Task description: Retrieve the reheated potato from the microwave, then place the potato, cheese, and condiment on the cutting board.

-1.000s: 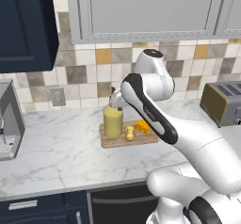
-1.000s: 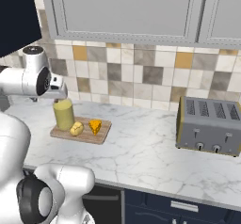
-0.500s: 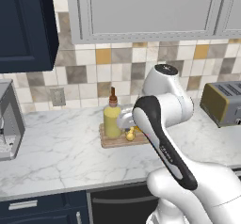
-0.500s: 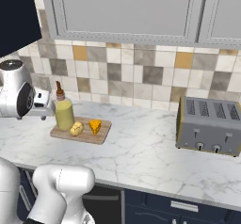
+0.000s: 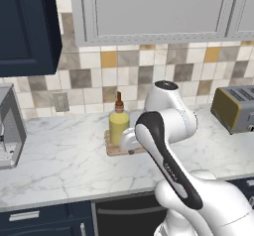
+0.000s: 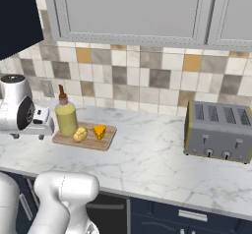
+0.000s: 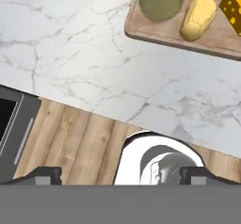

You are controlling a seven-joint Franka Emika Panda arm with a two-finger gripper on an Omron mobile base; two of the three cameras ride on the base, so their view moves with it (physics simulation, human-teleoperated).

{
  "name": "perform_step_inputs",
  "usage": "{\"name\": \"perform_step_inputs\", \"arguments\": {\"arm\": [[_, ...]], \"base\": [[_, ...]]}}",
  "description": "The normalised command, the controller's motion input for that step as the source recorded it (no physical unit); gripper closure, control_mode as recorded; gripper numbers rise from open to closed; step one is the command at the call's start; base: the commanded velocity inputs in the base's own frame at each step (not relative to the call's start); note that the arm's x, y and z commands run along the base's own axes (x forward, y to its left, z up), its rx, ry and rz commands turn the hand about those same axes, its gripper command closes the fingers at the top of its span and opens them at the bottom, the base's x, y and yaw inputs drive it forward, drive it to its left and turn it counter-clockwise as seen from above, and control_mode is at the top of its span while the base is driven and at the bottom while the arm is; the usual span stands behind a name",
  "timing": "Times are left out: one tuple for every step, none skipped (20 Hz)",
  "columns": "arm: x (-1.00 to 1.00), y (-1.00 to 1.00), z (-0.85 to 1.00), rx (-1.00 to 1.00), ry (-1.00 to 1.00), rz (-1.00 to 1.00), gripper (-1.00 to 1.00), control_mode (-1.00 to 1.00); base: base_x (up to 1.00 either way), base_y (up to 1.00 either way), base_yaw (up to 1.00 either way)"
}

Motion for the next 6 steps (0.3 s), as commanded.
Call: {"name": "perform_step_inputs", "arguments": {"arm": [[0.00, 0.40, -0.17, -0.05, 0.07, 0.00, -1.00, -1.00], [0.00, 0.40, -0.10, -0.07, 0.03, 0.00, -1.00, -1.00], [0.00, 0.42, -0.07, -0.08, 0.01, 0.00, -1.00, -1.00], [0.00, 0.41, -0.04, -0.09, 0.00, 0.00, -1.00, -1.00], [0.00, 0.45, -0.04, -0.09, 0.00, 0.00, -1.00, -1.00], [0.05, 0.46, -0.04, -0.09, 0.03, 0.00, -1.00, -1.00]], "base": [[0.00, 0.00, 0.00], [0.00, 0.00, 0.00], [0.00, 0.00, 0.00], [0.00, 0.00, 0.00], [0.00, 0.00, 0.00], [0.00, 0.00, 0.00]]}}
